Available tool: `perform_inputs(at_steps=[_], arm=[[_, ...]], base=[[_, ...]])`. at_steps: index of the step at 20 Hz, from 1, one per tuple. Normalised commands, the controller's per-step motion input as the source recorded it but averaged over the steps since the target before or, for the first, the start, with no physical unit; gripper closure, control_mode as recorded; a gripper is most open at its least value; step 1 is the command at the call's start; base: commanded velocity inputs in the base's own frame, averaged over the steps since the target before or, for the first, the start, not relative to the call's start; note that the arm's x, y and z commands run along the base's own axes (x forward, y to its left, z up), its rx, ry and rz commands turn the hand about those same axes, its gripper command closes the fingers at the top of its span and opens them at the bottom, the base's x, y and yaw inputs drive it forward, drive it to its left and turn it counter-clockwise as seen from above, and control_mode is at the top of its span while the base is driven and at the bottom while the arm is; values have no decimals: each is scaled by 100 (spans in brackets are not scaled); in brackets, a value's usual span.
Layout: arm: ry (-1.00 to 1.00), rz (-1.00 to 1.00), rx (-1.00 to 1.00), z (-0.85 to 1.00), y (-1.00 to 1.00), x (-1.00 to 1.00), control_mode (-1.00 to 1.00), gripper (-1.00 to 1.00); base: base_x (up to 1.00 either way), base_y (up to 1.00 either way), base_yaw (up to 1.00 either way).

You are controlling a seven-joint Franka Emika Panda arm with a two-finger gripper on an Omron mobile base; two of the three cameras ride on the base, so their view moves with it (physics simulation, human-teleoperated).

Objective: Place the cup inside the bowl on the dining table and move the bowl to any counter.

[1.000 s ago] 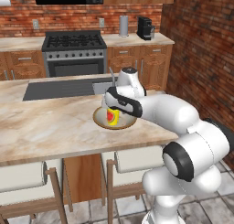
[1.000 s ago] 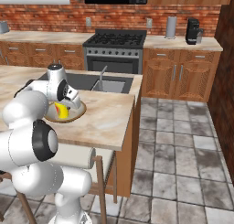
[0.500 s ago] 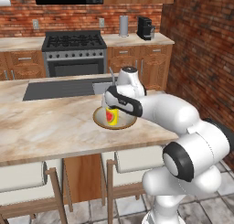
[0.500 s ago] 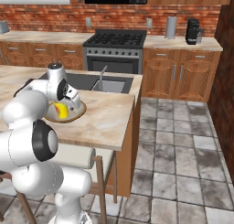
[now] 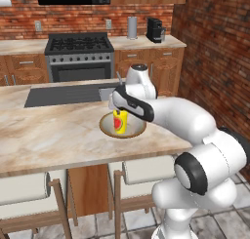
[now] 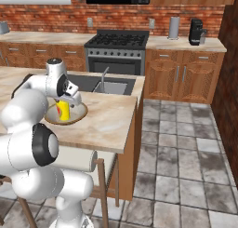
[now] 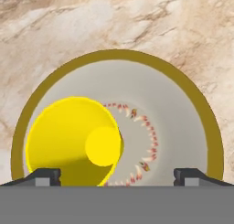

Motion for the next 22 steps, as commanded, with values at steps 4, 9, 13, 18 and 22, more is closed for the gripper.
perform_inputs(at_steps=[4,9,13,18,22], arm=[[0,0,0,8,-13,-9,-100,-100],[0,0,0,0,-28,-18,-100,-100],[0,0,0,0,-30,-19,-100,-100],[0,0,0,0,-24,-9,-100,-100],[0,0,0,0,-19,0,-100,-100]], base=[[0,0,0],[0,0,0],[0,0,0],[0,0,0],[0,0,0]])
